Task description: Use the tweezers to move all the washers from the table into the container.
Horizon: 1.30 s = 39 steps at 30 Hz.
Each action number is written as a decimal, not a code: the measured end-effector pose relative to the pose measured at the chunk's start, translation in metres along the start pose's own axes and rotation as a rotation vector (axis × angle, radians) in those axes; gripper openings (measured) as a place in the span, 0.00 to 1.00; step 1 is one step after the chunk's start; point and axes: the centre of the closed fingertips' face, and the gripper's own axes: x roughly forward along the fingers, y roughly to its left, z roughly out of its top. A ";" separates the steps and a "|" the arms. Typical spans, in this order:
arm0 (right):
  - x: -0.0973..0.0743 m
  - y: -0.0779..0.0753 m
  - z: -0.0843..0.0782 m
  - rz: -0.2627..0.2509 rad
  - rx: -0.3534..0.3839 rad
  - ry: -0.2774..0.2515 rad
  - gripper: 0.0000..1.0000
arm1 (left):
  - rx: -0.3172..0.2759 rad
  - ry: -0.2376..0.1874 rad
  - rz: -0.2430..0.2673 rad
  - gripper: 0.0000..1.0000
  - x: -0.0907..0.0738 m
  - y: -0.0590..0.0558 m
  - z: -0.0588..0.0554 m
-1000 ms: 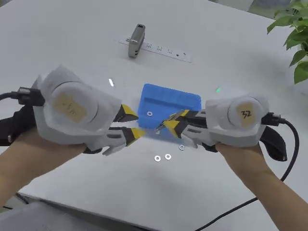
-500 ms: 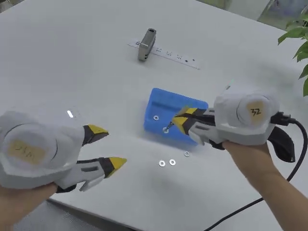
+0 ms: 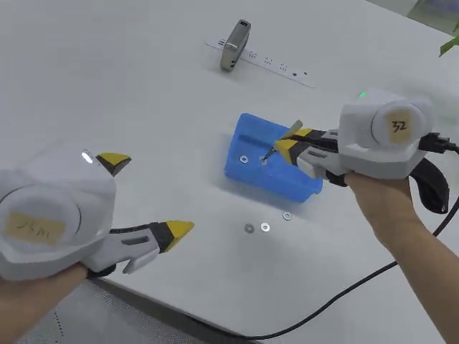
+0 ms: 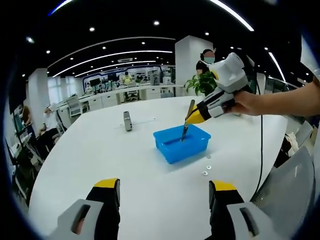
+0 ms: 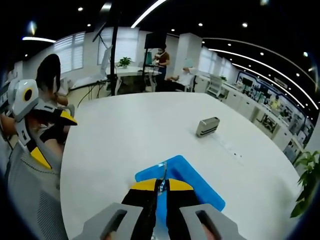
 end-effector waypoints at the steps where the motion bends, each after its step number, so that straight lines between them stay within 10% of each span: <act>1: 0.004 -0.003 -0.001 -0.005 0.014 0.000 0.02 | -0.011 -0.010 0.010 0.75 0.000 0.001 0.001; 18: 0.036 -0.010 -0.033 -0.005 0.066 0.058 0.02 | 0.019 0.033 0.131 0.78 0.002 0.024 -0.014; 39: 0.025 -0.012 -0.030 0.001 0.089 0.025 0.03 | 0.062 0.100 0.234 0.81 -0.002 0.043 -0.025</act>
